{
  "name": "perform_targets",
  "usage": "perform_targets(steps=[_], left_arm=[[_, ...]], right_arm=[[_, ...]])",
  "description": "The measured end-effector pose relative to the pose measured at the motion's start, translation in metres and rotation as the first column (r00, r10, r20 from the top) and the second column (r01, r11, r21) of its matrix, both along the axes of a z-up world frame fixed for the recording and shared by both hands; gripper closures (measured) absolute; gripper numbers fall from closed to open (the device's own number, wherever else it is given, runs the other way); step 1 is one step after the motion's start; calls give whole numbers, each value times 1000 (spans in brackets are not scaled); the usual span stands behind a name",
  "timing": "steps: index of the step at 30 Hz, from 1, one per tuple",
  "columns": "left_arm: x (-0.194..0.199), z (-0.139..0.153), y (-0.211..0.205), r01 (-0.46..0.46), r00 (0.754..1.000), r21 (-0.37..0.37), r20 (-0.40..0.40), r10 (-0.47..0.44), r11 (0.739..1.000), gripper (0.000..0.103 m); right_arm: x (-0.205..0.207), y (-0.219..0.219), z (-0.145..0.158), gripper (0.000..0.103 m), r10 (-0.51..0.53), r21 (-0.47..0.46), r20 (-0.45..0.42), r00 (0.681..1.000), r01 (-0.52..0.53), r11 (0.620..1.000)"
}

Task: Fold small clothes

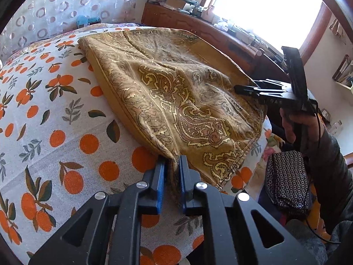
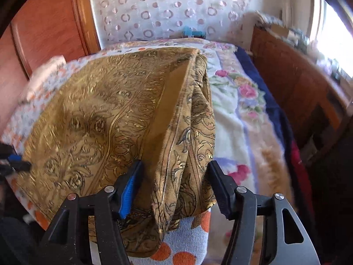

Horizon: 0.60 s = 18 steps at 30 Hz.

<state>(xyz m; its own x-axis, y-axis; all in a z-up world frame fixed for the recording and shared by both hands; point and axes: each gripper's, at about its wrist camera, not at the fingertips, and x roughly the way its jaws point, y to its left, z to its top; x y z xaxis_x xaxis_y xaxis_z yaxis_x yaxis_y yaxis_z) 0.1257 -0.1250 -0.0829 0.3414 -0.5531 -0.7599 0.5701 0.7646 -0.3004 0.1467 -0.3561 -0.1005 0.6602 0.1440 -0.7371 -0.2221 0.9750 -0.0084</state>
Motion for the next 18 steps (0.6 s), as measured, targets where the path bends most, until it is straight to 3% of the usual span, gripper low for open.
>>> perform_targets(steps=[4, 6, 10, 13, 18], left_arm=[[-2, 1, 0, 1, 1000, 7, 15, -1, 1000, 91], [-3, 2, -2, 8, 1000, 7, 20, -8, 1000, 91], [-5, 13, -1, 21, 999, -23, 50, -20, 1000, 95], [-3, 30, 1, 22, 997, -72, 71, -17, 997, 96], [16, 64, 1, 37, 994, -138, 108, -22, 990, 96]], right_arm=[[-7, 15, 2, 61, 22, -63, 14, 1000, -21, 998], [-8, 19, 2, 64, 29, -73, 7, 1000, -29, 997], [-6, 11, 1, 69, 17, 1, -7, 1000, -17, 1000], [-7, 8, 6, 89, 28, 16, 0, 1000, -28, 999], [-2, -11, 36, 92, 72, 163, 23, 997, -74, 984]])
